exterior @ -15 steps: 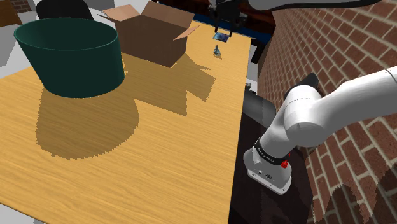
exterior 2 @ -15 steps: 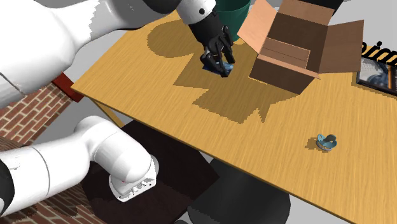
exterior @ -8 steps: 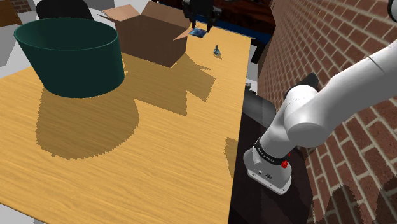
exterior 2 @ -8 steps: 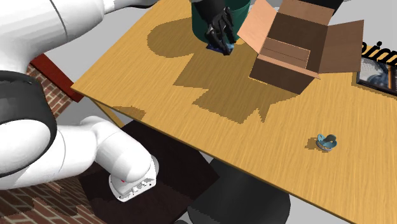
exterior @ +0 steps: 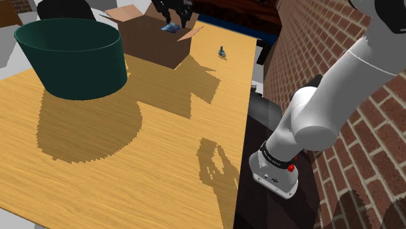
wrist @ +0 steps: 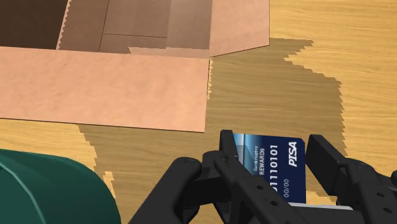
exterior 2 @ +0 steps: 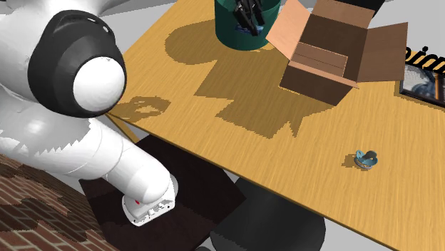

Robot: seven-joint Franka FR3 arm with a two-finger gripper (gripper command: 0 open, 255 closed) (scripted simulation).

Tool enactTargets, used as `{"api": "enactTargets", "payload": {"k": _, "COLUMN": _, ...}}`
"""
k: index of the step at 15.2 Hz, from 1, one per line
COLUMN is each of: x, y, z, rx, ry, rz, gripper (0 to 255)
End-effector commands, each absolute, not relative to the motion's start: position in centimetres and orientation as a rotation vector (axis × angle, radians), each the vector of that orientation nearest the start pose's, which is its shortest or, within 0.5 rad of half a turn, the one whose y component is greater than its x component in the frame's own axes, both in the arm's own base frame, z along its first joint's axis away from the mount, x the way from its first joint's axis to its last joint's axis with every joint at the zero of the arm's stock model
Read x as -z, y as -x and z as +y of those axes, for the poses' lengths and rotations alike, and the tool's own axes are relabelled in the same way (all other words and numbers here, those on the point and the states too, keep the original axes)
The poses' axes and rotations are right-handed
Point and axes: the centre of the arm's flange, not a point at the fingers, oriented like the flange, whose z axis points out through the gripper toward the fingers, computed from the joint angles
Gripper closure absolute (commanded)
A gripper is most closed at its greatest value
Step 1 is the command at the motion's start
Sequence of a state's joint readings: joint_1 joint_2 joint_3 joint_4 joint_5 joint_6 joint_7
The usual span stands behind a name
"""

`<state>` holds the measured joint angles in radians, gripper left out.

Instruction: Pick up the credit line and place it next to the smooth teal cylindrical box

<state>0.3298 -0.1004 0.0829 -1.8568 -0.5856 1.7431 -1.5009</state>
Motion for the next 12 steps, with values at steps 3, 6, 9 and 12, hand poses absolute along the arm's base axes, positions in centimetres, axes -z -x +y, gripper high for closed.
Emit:
{"api": "enactTargets", "payload": {"k": 3, "x": -57.5, "y": -54.3, "z": 20.6, "rx": 0.423, "ry": -1.392, "rz": 2.217, "gripper": 255}}
{"api": "enactTargets", "payload": {"k": 6, "x": -57.0, "y": -56.3, "z": 22.6, "rx": 0.423, "ry": -1.392, "rz": 2.217, "gripper": 255}}
{"api": "enactTargets", "payload": {"k": 9, "x": -55.4, "y": -56.3, "z": 22.6, "rx": 0.423, "ry": -1.392, "rz": 2.217, "gripper": 255}}
{"api": "enactTargets", "payload": {"k": 12, "x": -53.8, "y": -56.3, "z": 22.6, "rx": 0.423, "ry": -1.392, "rz": 2.217, "gripper": 255}}
